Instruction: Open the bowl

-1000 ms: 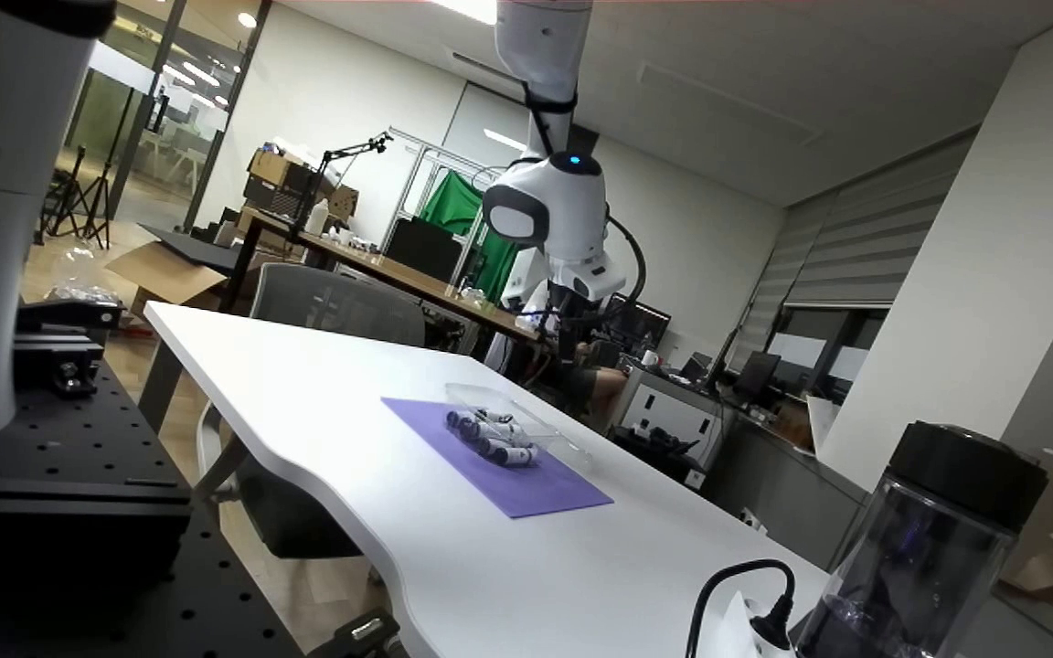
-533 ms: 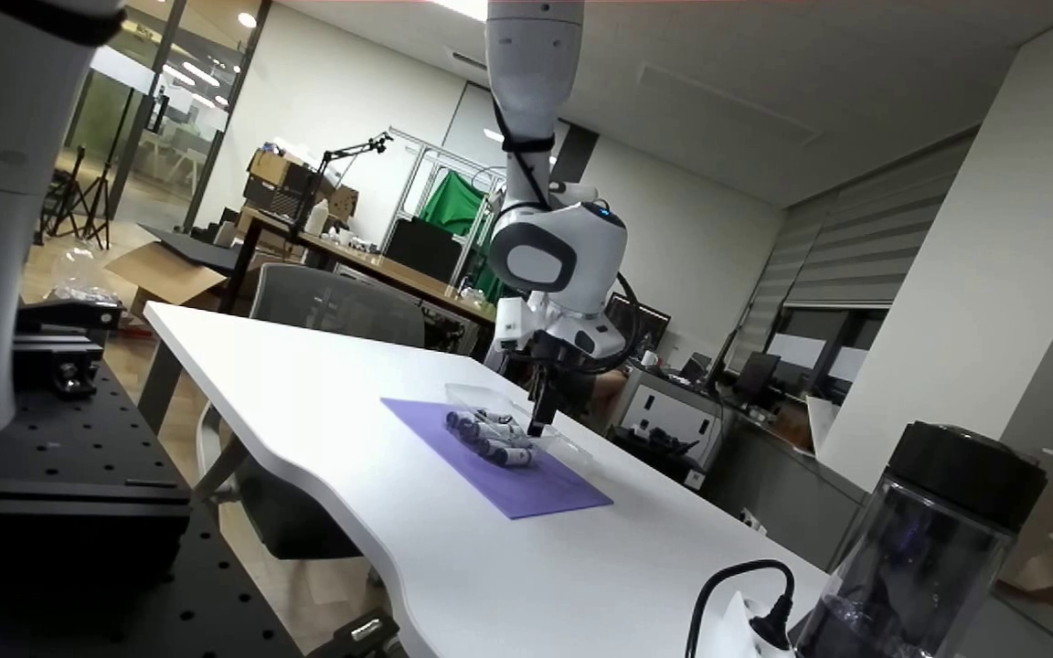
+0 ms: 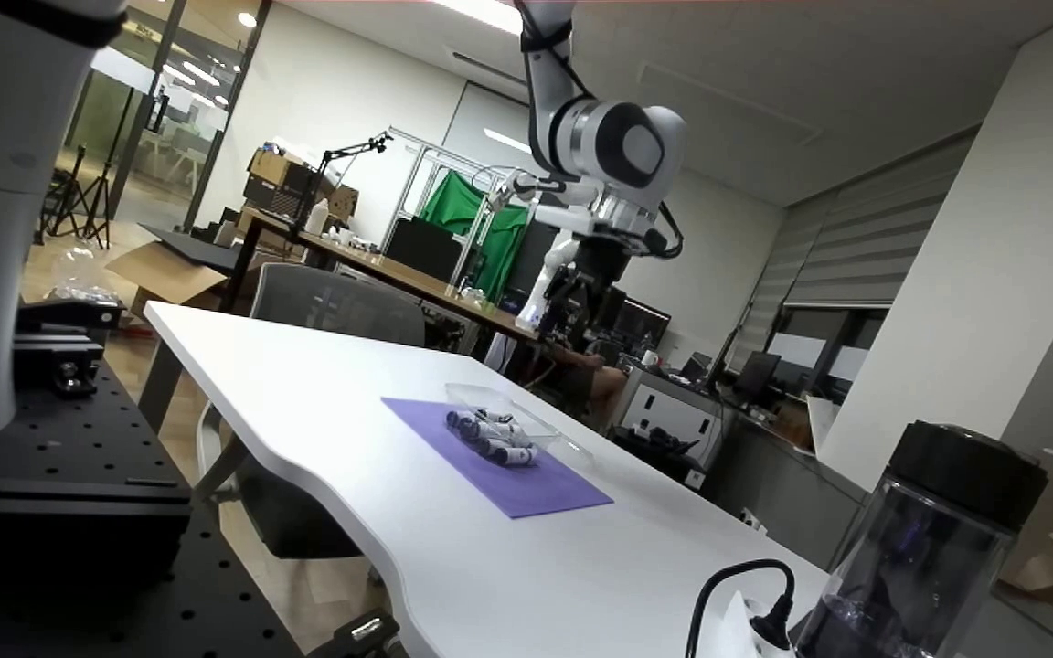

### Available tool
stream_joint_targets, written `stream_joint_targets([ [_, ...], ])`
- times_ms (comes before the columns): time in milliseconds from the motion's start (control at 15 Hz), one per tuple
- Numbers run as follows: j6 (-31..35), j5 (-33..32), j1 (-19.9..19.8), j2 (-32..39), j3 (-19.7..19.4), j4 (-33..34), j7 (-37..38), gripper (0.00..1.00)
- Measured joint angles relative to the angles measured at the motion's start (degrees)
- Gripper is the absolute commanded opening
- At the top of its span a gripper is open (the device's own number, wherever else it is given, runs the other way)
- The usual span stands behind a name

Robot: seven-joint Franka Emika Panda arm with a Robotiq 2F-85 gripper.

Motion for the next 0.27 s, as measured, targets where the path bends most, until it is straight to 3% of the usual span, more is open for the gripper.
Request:
stream_joint_targets([
  [267, -16.56, -9.9, -5.22, -7.31, 5.45, 3.43, -1.57, 1.0],
])
